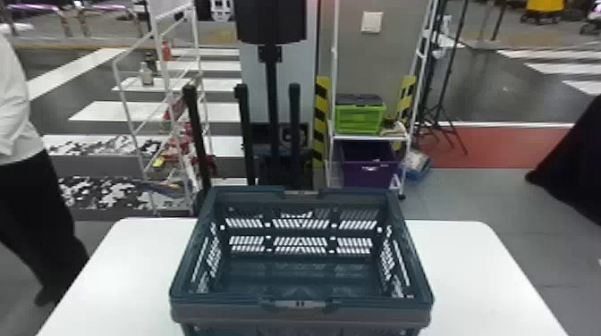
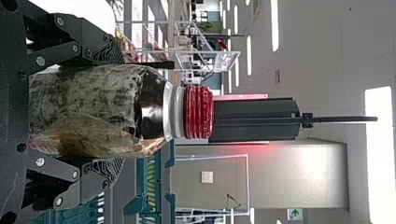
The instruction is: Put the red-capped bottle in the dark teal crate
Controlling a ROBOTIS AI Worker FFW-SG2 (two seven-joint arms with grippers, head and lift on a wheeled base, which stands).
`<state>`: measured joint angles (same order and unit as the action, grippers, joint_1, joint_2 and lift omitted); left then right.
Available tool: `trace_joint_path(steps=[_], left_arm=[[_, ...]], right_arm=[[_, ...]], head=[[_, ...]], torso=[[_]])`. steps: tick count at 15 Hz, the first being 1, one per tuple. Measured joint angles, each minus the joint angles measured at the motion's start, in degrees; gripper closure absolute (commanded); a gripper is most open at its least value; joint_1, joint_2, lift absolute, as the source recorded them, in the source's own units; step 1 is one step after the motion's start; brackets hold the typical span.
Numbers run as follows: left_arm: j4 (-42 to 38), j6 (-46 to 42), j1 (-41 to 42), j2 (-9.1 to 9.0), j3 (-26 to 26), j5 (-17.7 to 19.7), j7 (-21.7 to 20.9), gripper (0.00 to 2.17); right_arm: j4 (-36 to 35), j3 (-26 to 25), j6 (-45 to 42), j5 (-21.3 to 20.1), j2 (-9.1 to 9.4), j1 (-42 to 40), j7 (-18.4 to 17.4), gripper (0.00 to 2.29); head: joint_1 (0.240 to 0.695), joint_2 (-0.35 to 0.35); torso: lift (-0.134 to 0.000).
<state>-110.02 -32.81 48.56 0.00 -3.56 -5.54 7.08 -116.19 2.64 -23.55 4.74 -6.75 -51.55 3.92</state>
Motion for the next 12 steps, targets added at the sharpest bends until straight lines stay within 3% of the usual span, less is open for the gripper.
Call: trace_joint_path(steps=[12], left_arm=[[-2.44, 0.16, 0.32, 0.00, 0.15, -0.05, -0.07, 2.15]], right_arm=[[0.09, -0.01, 0.14, 0.01, 0.05, 0.00, 0.03, 0.15]], head=[[0.499, 0.000]], torso=[[0.000]])
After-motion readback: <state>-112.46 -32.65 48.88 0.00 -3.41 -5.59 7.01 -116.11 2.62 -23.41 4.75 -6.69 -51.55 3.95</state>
